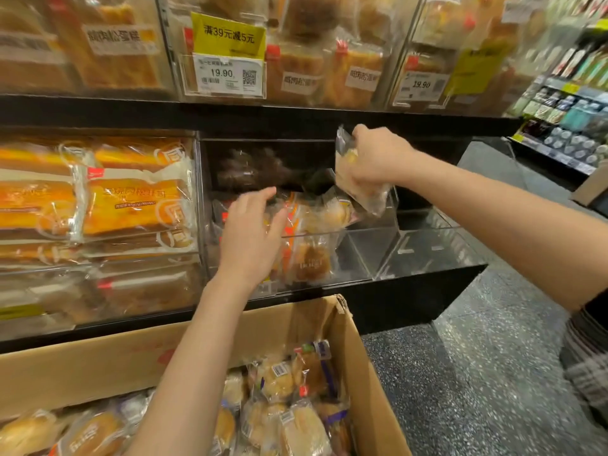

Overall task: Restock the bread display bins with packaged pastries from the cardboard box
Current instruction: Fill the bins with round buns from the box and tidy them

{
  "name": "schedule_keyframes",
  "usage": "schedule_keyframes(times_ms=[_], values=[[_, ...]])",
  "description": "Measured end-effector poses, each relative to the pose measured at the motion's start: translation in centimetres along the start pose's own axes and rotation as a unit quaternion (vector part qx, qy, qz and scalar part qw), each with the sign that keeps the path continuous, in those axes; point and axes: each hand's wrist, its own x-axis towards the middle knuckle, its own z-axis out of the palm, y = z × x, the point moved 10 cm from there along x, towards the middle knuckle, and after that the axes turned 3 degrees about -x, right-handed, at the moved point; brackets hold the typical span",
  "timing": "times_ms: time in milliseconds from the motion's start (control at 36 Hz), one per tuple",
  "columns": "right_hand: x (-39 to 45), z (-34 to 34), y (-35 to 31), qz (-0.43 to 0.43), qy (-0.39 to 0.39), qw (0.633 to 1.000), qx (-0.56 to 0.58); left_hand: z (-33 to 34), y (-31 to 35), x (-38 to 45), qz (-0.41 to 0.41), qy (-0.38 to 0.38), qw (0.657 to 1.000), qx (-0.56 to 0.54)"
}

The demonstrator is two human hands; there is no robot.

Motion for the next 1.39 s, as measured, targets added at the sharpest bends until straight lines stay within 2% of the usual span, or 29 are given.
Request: schedule_keyframes(times_ms=[83,139,444,667,833,972,1111,1194,1306,1389], values=[[0.3,2.0,0.7,0.006,-0.024,0.995,-0.099,2.1,-0.2,-0.3,0.037,-0.064,0.976,0.207],[0.6,2.5,0.6,0.001,-0.014,0.993,-0.115,3.2,-0.4,-0.4,0.047,-0.088,0.963,0.251],[1.2,4.6,0.1,0.0,-0.014,0.993,-0.118,3.1,-0.4,-0.9,0.046,-0.1,0.961,0.255],[0.5,8.4,0.0,-0.017,-0.182,0.958,-0.223,3.3,-0.7,-0.8,0.046,-0.093,0.96,0.26],[1.0,8.4,-0.7,-0.027,-0.241,0.929,-0.279,3.3,-0.5,-0.8,0.056,-0.083,0.954,0.281],[2.8,6.1,-0.6,-0.02,-0.247,0.933,-0.26,3.4,-0.6,-0.7,0.052,-0.09,0.953,0.283],[2.7,7.5,0.4,0.017,-0.332,0.91,-0.246,3.4,-0.6,-0.6,0.049,-0.089,0.955,0.278],[2.2,8.3,0.2,0.036,-0.32,0.913,-0.249,3.4,-0.6,-0.6,0.048,-0.091,0.956,0.274],[1.3,9.6,-0.7,0.026,-0.258,0.945,-0.2,3.4,-0.7,-0.7,0.044,-0.096,0.956,0.275],[1.7,10.4,0.3,0.039,-0.16,0.975,-0.149,3.4,-0.7,-0.7,0.04,-0.095,0.956,0.275]])
